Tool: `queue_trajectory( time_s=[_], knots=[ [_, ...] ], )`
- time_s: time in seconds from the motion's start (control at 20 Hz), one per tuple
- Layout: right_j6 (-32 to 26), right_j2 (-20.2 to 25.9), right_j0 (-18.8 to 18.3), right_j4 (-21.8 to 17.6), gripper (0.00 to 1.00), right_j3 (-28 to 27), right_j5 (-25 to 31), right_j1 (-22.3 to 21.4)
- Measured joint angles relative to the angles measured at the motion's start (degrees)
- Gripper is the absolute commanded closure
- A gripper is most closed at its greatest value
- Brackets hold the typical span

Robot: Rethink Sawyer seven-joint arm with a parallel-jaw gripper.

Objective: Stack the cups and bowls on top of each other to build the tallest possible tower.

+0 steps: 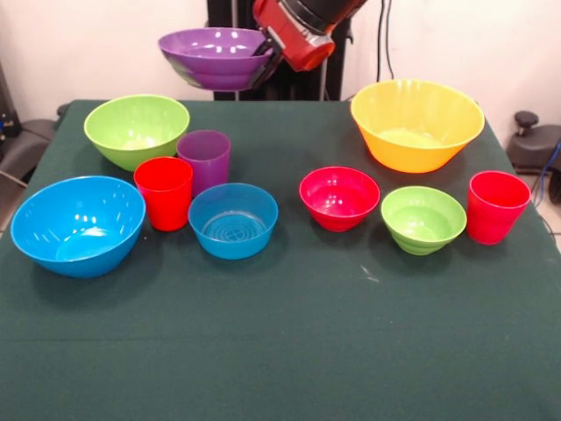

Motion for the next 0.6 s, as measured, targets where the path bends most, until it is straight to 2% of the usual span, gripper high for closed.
queue_trajectory(
  time_s=[0.6],
  knots=[
    [0.0, 0.82, -4.55, -2.67, 1.0, -0.02, -5.61, 0.0]
  ],
)
